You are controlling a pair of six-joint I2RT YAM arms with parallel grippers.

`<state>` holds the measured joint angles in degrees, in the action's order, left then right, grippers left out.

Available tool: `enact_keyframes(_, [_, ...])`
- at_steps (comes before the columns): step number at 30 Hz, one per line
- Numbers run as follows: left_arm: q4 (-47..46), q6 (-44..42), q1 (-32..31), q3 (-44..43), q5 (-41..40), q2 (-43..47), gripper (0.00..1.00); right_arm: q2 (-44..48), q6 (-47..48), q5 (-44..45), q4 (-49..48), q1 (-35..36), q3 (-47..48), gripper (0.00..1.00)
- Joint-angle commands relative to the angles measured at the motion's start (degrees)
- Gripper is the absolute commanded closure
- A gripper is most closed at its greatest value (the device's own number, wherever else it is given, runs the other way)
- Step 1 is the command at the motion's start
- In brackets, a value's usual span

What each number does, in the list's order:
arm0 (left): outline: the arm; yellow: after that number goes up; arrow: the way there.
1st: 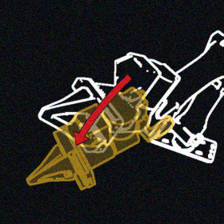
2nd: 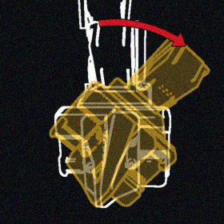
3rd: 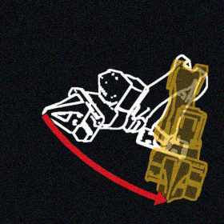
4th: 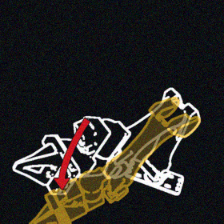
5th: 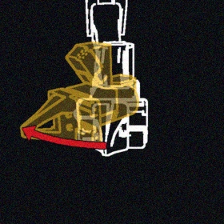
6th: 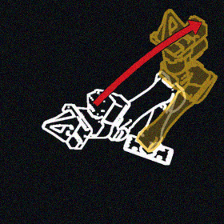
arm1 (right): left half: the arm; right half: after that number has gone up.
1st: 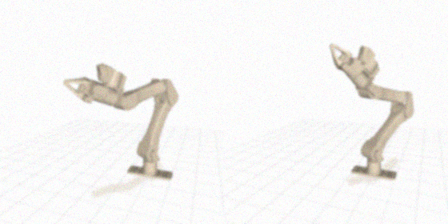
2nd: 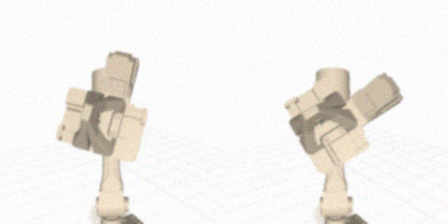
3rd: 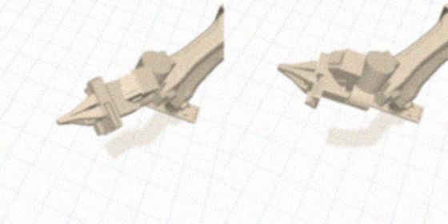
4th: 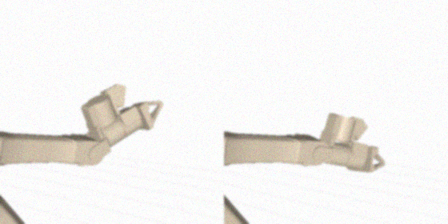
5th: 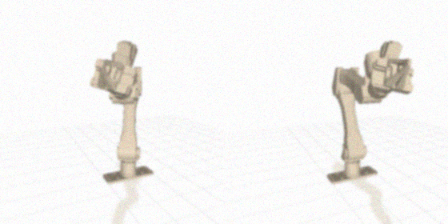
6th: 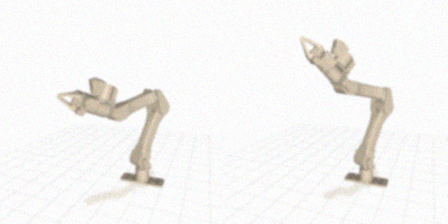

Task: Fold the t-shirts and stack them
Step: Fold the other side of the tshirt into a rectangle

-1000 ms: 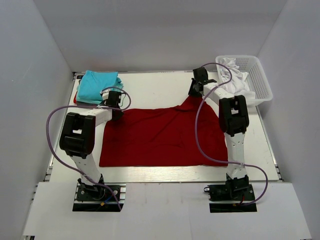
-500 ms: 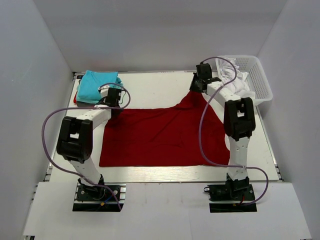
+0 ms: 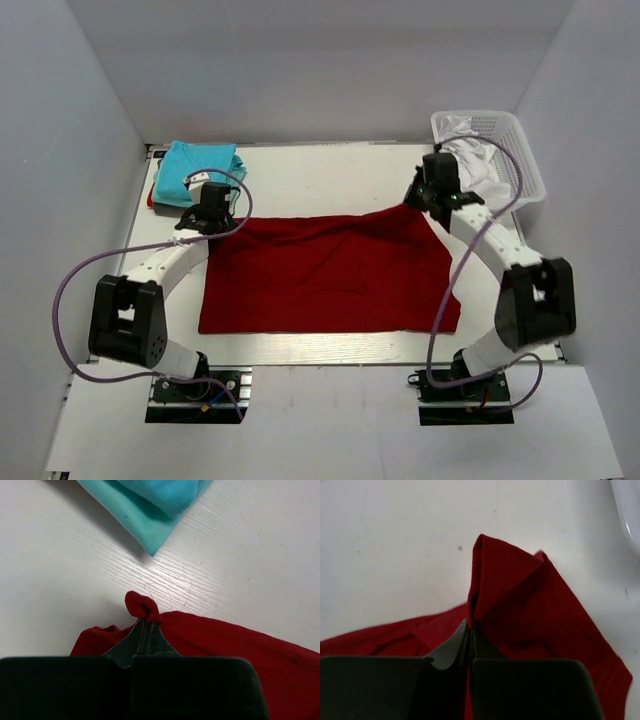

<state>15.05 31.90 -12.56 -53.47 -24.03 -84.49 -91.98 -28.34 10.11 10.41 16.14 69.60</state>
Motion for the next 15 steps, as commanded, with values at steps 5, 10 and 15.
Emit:
enact_keyframes(5, [-2.48, -0.52, -0.19, 3.54, 3.9, 6.7, 1.0, 17.27, -5.32, 3.51, 4.87, -0.06, -15.0, 1.0])
enact_keyframes(10, [1.37, 2.81, -0.19, 6.01, 1.45, 10.03, 1.0, 24.56, -5.32, 3.69, 11.63, -0.14, -19.24, 1.0])
enact_keyframes(15, [2.53, 5.1, -0.19, 10.83, -0.4, 16.01, 1.0, 28.7, -7.08, -0.78, 14.8, 0.03, -22.22, 1.0])
